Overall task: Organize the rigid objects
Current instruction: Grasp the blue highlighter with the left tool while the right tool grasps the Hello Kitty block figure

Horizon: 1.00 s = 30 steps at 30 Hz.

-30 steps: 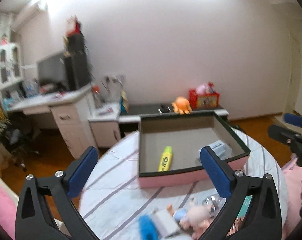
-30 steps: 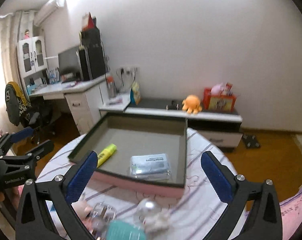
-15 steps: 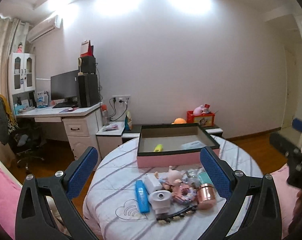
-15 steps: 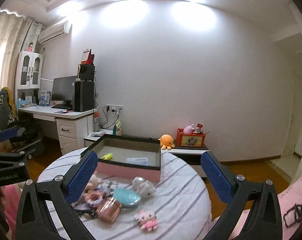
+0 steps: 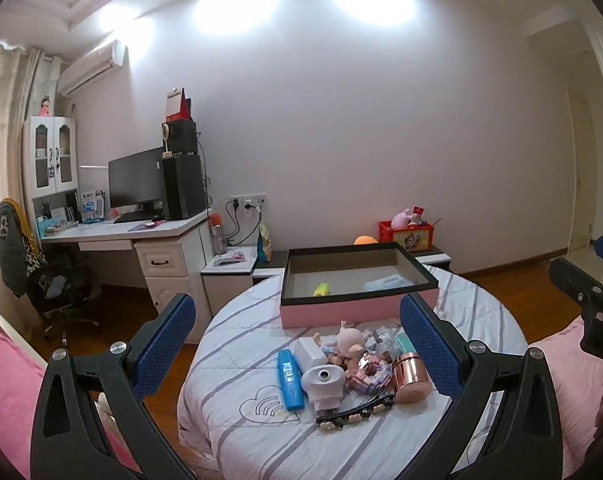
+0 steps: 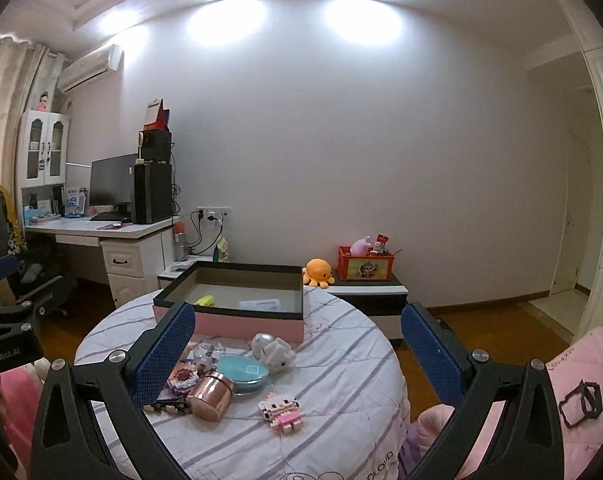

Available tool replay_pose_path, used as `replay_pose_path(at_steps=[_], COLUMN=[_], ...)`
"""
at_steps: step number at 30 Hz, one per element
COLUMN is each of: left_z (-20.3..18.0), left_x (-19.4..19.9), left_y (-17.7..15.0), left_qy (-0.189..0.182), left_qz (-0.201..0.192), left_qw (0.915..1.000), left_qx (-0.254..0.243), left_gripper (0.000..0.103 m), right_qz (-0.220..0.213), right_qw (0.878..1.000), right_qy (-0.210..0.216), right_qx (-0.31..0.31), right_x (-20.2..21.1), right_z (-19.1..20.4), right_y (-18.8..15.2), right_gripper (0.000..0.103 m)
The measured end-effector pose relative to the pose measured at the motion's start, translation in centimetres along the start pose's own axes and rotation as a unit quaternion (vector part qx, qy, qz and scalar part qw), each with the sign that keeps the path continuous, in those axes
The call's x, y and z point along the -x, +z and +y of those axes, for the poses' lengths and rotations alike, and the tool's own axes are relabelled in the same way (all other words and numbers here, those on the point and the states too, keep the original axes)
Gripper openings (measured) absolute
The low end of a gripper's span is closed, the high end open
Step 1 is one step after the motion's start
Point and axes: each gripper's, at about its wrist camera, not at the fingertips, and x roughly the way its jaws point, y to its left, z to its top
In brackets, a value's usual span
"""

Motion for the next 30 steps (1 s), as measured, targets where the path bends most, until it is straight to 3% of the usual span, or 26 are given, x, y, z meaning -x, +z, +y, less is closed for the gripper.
replay_pose_path(at_steps=[6,10,18,26,29,30], left_z=[0.4,1.0,2.5,3.0,3.3,3.4], left_x=[-1.3,-3.3,-7.2,-9.9,-11.3,-11.6], left_y=[-1.1,-2.8,-6.8,-8.5,-9.1,-9.2], left_qy=[-0.001,0.003,0.0,-0.005,0.007,0.01], left_qz=[0.023,0.064,0.149,0.192,0.206,0.21], left_qw=[0.9997,0.9979,0.9889,0.9813,0.9784,0.9776], left_qx=[-0.001,-0.005,0.005,0.018,0.014,0.013], left_gripper=[0.103,0.103,0.103,0.103,0.103,0.103], right_qz=[0.03,0.078,0.201,0.248,0.258,0.258], right_qw=[1.0,0.997,0.979,0.967,0.963,0.963], right_qy=[-0.001,0.0,0.035,0.063,0.07,0.071], right_qx=[0.003,0.005,-0.009,0.015,0.027,0.028], right_x=[-1.3,-3.3,-9.4,-13.9,-14.8,-15.1], right_z=[-0.2,-0.8,-2.1,-0.9,-0.6,-0.8], right_y=[-1.4,-3.6,-9.2,-11.3,-11.5,-11.6], right_gripper=[0.103,0.103,0.103,0.103,0.085,0.073])
